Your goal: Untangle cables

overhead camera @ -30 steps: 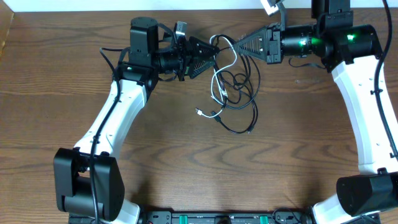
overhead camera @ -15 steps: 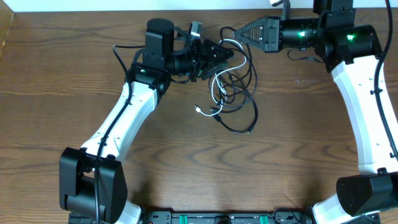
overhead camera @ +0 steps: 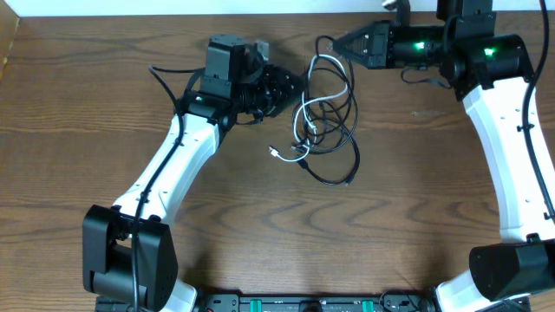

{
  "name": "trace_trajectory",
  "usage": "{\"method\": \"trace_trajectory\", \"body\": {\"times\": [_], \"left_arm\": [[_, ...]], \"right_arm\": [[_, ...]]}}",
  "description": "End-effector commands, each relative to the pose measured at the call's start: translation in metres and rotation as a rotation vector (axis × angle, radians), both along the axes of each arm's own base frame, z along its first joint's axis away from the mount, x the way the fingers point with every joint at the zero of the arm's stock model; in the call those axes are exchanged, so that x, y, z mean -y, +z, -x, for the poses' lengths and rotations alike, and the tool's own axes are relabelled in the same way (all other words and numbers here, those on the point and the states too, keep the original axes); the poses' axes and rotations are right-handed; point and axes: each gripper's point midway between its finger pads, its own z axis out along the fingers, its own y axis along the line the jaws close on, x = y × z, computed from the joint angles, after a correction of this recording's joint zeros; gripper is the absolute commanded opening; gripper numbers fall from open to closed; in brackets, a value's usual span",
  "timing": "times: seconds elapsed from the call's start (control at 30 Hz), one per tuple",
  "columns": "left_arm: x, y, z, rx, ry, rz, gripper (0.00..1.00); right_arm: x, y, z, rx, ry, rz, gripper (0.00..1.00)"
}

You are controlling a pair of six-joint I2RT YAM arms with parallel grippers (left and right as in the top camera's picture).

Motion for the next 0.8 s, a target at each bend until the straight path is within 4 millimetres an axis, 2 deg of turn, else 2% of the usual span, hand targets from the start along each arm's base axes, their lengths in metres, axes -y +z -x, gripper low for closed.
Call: {"method": "trace_trajectory", "body": {"times": [0.0, 0.13, 0.17, 0.23, 0.33, 0.43, 0.57, 0.7, 0.77], "left_arm": [[-0.02, -0.01, -0.01, 0.034, 0.079, -0.116, 0.37], [-0.031, -0.025, -0.004, 0.064, 0.041, -0.231, 0.38], [-0.034, -0.029, -0.002, 0.061, 0.034, -0.261, 0.42], [-0.045, -0.041, 0.002, 0.04, 0.047, -0.337, 0.43], [-0.056, -0.05, 0.005, 0.009, 0.071, -0.396, 0.5], [-0.054, -0.049, 0.004, 0.024, 0.065, -0.398, 0.5], [-0.044, -0.046, 0.0, 0.108, 0.002, -0.42, 0.52], [-0.027, -0.052, 0.004, 0.254, -0.179, -0.506, 0.74], [-0.021, -0.055, 0.006, 0.305, -0.246, -0.537, 0.78]], "right_arm": [[0.025, -0.014, -0.019, -0.021, -0.143, 0.085, 0.01], [0.029, -0.017, -0.022, -0.017, -0.169, 0.106, 0.01], [0.029, -0.017, -0.022, -0.017, -0.169, 0.107, 0.01], [0.03, -0.018, -0.023, -0.016, -0.177, 0.113, 0.01], [0.037, -0.022, -0.027, -0.018, -0.214, 0.147, 0.01], [0.039, -0.028, -0.026, -0.038, -0.23, 0.17, 0.01], [0.026, -0.025, -0.017, -0.046, -0.174, 0.138, 0.01], [0.023, -0.024, -0.016, -0.045, -0.163, 0.133, 0.01], [0.023, -0.024, -0.015, -0.047, -0.163, 0.134, 0.01]]}}
